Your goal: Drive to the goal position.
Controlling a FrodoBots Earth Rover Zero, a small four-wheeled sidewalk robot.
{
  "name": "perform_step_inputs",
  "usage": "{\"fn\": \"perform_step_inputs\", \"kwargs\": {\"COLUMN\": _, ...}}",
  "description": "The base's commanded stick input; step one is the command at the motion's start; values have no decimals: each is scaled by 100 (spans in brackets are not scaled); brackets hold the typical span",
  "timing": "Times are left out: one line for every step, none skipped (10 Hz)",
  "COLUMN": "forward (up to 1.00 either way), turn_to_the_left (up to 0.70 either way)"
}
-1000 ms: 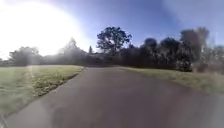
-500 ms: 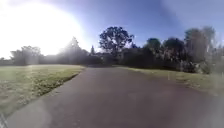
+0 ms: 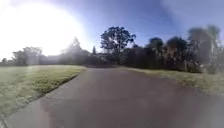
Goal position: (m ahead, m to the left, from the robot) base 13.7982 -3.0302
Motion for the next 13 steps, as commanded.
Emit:
{"fn": "perform_step_inputs", "kwargs": {"forward": 70, "turn_to_the_left": 0}}
{"fn": "perform_step_inputs", "kwargs": {"forward": 70, "turn_to_the_left": 0}}
{"fn": "perform_step_inputs", "kwargs": {"forward": 70, "turn_to_the_left": 0}}
{"fn": "perform_step_inputs", "kwargs": {"forward": 70, "turn_to_the_left": 0}}
{"fn": "perform_step_inputs", "kwargs": {"forward": 70, "turn_to_the_left": 0}}
{"fn": "perform_step_inputs", "kwargs": {"forward": 70, "turn_to_the_left": 0}}
{"fn": "perform_step_inputs", "kwargs": {"forward": 70, "turn_to_the_left": 0}}
{"fn": "perform_step_inputs", "kwargs": {"forward": 70, "turn_to_the_left": 0}}
{"fn": "perform_step_inputs", "kwargs": {"forward": 70, "turn_to_the_left": 0}}
{"fn": "perform_step_inputs", "kwargs": {"forward": 70, "turn_to_the_left": 0}}
{"fn": "perform_step_inputs", "kwargs": {"forward": 70, "turn_to_the_left": 0}}
{"fn": "perform_step_inputs", "kwargs": {"forward": 70, "turn_to_the_left": 0}}
{"fn": "perform_step_inputs", "kwargs": {"forward": 70, "turn_to_the_left": 0}}
